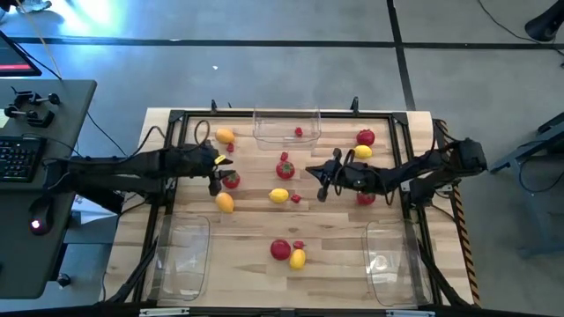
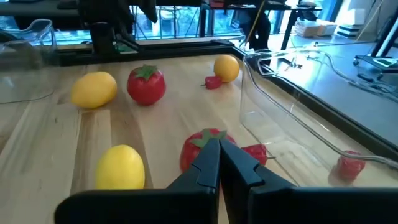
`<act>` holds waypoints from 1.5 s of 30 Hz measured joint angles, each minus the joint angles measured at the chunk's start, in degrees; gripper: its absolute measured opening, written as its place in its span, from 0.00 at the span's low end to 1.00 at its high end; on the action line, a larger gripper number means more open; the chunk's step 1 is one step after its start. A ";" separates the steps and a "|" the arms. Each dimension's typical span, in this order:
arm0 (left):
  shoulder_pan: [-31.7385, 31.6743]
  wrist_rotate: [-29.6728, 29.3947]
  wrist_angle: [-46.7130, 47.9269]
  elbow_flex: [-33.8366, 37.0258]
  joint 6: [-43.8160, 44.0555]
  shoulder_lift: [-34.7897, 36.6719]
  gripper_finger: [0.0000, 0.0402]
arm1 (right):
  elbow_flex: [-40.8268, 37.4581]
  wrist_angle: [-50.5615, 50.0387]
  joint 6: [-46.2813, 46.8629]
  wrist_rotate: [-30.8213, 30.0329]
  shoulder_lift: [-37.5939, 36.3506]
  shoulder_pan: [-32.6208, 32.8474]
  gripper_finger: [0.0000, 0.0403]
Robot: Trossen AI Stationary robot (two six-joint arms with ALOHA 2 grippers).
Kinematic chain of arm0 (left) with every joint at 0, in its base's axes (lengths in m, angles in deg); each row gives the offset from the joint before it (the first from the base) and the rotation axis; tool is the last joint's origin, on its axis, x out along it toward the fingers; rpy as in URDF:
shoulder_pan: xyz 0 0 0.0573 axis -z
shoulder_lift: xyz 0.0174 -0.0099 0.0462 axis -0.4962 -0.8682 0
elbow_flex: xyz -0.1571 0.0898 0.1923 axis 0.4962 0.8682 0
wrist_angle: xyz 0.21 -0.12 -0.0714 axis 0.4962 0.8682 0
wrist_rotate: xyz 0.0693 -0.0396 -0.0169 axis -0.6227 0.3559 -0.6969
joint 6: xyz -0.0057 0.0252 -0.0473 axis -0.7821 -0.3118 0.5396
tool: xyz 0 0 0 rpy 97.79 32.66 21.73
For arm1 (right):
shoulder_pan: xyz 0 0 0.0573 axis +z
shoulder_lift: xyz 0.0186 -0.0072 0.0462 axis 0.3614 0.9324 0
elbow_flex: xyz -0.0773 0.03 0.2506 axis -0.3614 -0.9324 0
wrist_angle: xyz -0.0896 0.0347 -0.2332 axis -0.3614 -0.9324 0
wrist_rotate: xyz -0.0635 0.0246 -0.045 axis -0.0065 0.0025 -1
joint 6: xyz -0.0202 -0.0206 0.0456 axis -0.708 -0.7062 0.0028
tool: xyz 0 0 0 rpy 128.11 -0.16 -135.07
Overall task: Sort produce into baskets
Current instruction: Put the red tomato into the bottom left transparent bin
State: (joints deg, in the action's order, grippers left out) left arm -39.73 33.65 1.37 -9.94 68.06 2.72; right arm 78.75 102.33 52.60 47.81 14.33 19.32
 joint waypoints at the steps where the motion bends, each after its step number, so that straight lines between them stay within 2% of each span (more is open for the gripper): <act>1: 0.00 0.38 1.35 -0.80 -0.15 -1.12 0.38 | 0.00 0.02 -0.05 0.41 0.00 -0.59 0.00; 8: 2.24 0.99 7.07 -4.90 -4.32 -9.22 0.38 | 0.02 -2.58 1.50 3.27 -0.02 -2.81 0.00; 14: 3.75 0.95 14.87 -10.21 -3.77 -16.31 0.40 | 0.02 -5.44 0.62 3.84 -0.02 -2.55 0.00; 18: 3.77 0.37 20.31 -14.44 -1.34 -20.77 0.47 | 0.02 -4.63 -3.05 3.84 -0.02 -2.96 0.00; 23: 3.74 0.35 26.42 -19.33 3.08 -26.93 0.62 | 0.03 -2.80 -5.61 4.45 -0.02 -4.06 0.00; 31: 3.39 -3.89 33.90 -24.66 3.24 -36.46 0.84 | 0.07 -3.11 -3.52 7.60 -0.02 -5.07 0.00; 36: 1.78 -4.09 34.37 -25.09 2.87 -40.78 0.89 | 0.07 -3.85 -3.50 7.96 -0.02 -4.44 0.00; 45: -1.43 -0.39 32.26 -25.09 -0.56 -44.46 0.90 | 0.07 -5.75 -1.04 8.00 -0.02 -3.75 0.00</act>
State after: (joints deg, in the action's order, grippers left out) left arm -41.16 33.26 33.63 -35.03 67.50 -41.74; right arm 78.82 96.58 51.56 55.81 14.31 15.57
